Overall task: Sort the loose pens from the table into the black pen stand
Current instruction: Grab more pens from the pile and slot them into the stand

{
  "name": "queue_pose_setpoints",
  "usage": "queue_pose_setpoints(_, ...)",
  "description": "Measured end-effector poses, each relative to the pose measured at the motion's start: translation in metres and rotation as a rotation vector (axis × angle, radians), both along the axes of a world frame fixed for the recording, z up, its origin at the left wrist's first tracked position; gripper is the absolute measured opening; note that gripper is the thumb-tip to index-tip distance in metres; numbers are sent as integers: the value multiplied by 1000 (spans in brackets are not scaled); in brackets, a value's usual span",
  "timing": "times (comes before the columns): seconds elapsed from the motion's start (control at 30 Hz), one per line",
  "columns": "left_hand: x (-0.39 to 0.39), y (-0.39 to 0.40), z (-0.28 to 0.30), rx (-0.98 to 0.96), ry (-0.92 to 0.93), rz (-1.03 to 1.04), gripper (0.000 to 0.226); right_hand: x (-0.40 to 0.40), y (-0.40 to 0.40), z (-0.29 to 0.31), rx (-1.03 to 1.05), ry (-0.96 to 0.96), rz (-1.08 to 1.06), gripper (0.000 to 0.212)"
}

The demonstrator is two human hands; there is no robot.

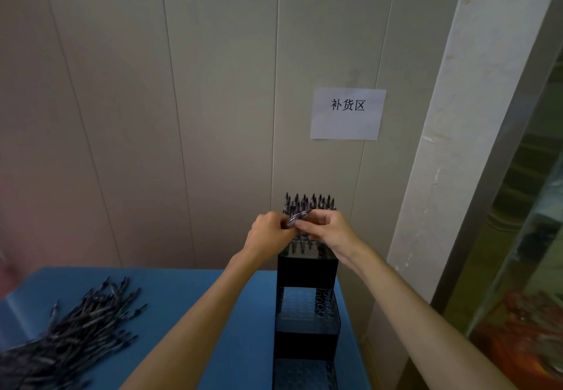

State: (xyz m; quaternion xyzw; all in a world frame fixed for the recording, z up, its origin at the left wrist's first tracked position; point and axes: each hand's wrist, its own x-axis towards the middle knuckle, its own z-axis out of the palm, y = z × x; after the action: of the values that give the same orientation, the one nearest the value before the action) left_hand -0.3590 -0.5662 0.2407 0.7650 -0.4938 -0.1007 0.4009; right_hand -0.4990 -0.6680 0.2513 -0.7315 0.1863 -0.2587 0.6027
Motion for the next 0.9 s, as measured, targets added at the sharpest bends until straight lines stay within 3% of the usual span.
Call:
queue_pose_setpoints(0.1, -5, 1, 1, 50, -106, 8, 30, -1, -3, -2, 119, -84, -29, 20)
queue_pose_setpoints(0.27, -3, 13, 2, 159, -477, 103, 22, -9, -13, 6, 242, -242, -230, 15)
queue_pose_setpoints(0.4, 2, 21, -1, 161, -598, 156, 20, -11, -26, 10, -31, -194, -414, 7)
queue_pose_setpoints(0.6, 10, 21, -5, 71, -597, 156, 16, -6, -35, 6, -536, -62, -490, 3)
queue_pose_setpoints(0.9, 12, 25, -9, 59, -576, 155, 16, 2, -38, -1, -656, 61, -437, 16)
